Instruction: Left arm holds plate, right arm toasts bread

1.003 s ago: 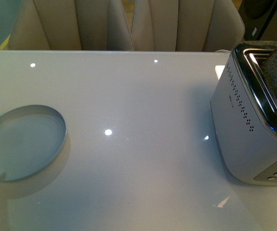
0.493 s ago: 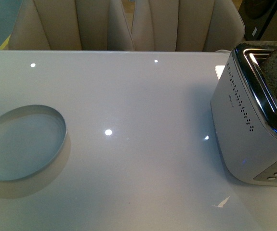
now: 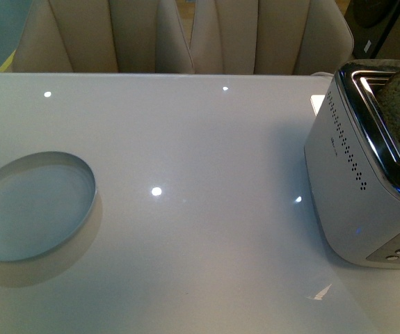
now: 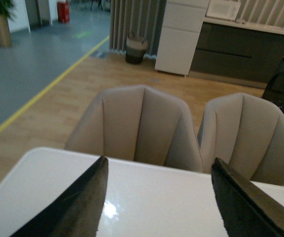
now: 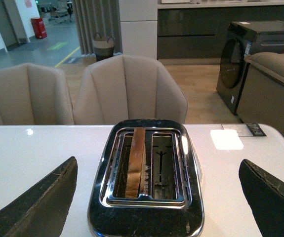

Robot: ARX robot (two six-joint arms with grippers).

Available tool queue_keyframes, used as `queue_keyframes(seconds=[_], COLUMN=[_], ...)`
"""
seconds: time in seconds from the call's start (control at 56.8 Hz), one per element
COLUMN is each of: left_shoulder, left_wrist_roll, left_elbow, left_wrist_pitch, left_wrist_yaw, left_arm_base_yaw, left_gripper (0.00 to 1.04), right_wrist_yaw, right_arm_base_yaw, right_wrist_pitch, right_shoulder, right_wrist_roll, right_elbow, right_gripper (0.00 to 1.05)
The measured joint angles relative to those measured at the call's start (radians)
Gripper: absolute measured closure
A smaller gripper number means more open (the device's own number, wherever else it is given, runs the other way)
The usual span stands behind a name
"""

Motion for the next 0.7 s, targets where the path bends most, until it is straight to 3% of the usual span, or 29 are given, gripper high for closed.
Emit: queue_keyframes(seconds=[0.088, 0.264, 0.704], left_shoulder=[-0.074, -0.174, -0.486], left_wrist_roll=[0.054, 0.074, 0.079], left_elbow=[-0.101, -0.227, -0.411], left_wrist_pitch=[0.041, 0.048, -0.075], left_wrist_yaw=[0.010, 0.078, 0.081], left_arm_base_yaw=[0.013, 0.074, 0.084], left_gripper=[0.69, 1.02, 1.02], right_wrist_yaw=[0.000, 0.001, 0.000], right_arm_base_yaw=[0.000, 0.000, 0.000], right_wrist_pitch=[0.000, 0.000, 0.000], right_shoulder=[0.000, 0.000, 0.000], right_wrist_roll=[0.000, 0.000, 0.000], right_elbow=[0.000, 0.000, 0.000], right_gripper=[0.09, 0.09, 0.09])
